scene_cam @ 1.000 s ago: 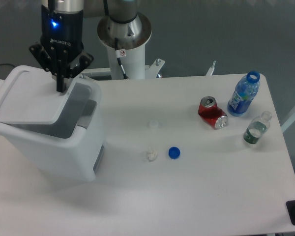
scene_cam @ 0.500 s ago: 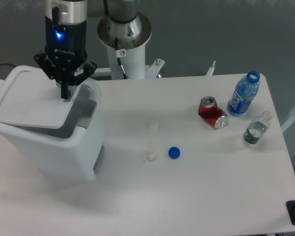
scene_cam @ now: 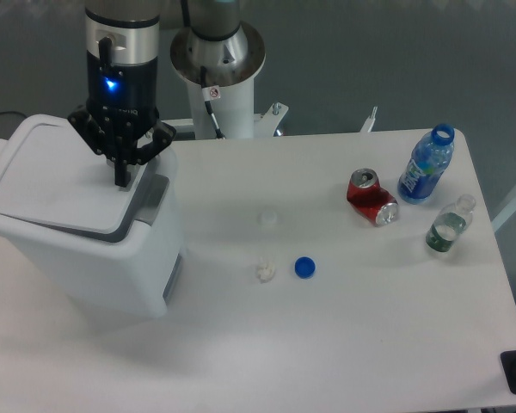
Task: Close the trash can
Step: 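Press the lid down onto the trash can rim with the gripper, then hold the gripper pressed on the closed lid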
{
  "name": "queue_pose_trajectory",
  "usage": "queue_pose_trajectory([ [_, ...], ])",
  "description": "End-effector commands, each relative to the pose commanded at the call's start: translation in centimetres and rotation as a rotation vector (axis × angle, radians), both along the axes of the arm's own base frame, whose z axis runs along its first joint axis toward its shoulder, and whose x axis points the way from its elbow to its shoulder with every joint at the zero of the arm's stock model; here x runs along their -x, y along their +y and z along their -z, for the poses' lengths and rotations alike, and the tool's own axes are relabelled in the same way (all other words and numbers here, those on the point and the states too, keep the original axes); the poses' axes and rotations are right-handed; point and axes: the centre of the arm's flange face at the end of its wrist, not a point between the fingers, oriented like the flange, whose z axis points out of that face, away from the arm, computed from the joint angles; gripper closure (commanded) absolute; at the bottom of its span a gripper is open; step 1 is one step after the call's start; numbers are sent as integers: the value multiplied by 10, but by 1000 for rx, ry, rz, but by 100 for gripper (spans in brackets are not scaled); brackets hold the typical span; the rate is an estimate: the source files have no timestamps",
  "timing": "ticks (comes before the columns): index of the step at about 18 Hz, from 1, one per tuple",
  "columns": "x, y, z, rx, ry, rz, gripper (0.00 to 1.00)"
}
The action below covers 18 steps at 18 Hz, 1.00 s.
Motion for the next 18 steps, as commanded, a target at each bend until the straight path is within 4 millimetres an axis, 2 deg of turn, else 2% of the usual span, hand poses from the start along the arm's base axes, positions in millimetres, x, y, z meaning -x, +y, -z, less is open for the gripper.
queue_pose_trajectory([
  [5,7,6,14,22,-14,-4,99],
  [18,4,4,19,30,-21,-2,99],
])
